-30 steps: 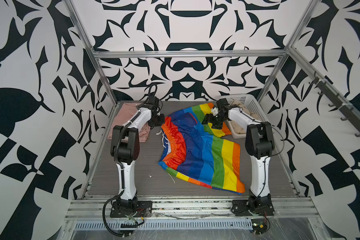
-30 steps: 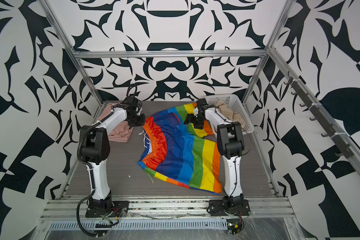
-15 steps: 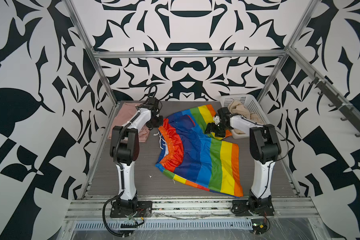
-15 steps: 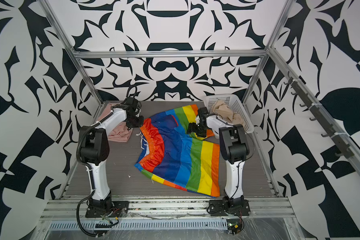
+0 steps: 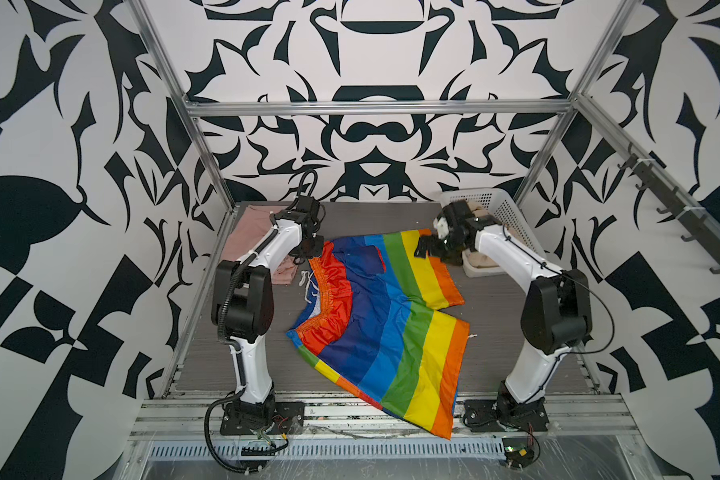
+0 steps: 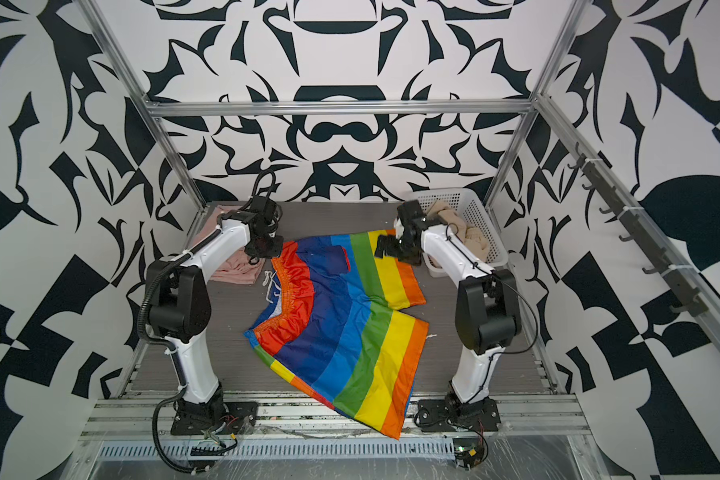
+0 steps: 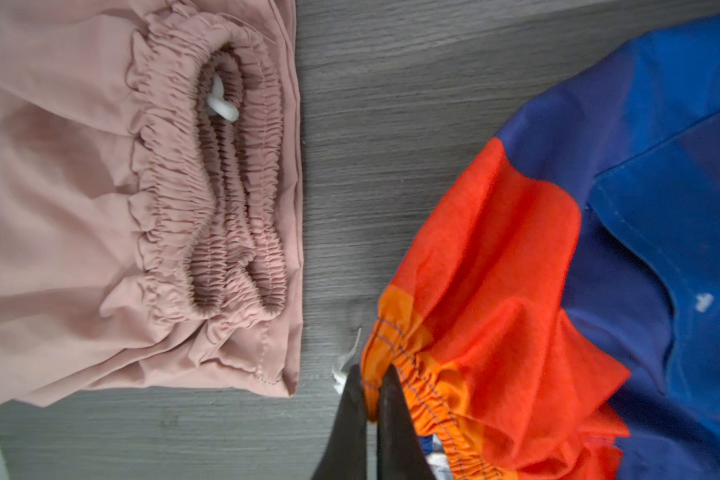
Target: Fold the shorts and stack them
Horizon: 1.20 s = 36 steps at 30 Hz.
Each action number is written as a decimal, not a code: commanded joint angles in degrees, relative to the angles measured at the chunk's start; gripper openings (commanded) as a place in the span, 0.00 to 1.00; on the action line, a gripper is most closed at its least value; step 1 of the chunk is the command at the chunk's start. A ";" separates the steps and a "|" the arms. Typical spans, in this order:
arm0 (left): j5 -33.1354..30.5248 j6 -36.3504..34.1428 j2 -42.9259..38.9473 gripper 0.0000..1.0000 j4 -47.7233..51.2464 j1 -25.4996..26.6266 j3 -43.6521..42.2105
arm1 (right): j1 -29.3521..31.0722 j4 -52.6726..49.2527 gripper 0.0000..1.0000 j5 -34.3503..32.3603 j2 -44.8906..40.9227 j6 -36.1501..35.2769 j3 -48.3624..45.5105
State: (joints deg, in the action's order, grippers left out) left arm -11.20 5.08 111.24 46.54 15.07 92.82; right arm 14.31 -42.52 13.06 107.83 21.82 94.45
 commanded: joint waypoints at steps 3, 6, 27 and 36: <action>-2.33 -1.74 2.51 0.00 3.25 0.00 1.84 | -0.28 -9.01 0.95 -5.82 16.43 -3.90 19.99; -2.03 -1.72 3.22 0.00 3.02 0.04 1.78 | -0.66 -10.23 0.95 -7.48 23.78 -5.83 30.35; 1.19 -2.50 6.42 0.00 2.20 0.05 2.28 | -2.73 -12.57 0.84 -10.78 44.93 -8.63 53.60; 2.14 -2.58 6.35 0.00 2.24 0.05 2.19 | -3.47 -8.79 0.78 -7.99 46.14 -6.30 53.37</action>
State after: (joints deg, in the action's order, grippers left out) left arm -10.72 2.94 116.90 47.13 15.07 93.95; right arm 11.20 -52.34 3.62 154.12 13.93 147.33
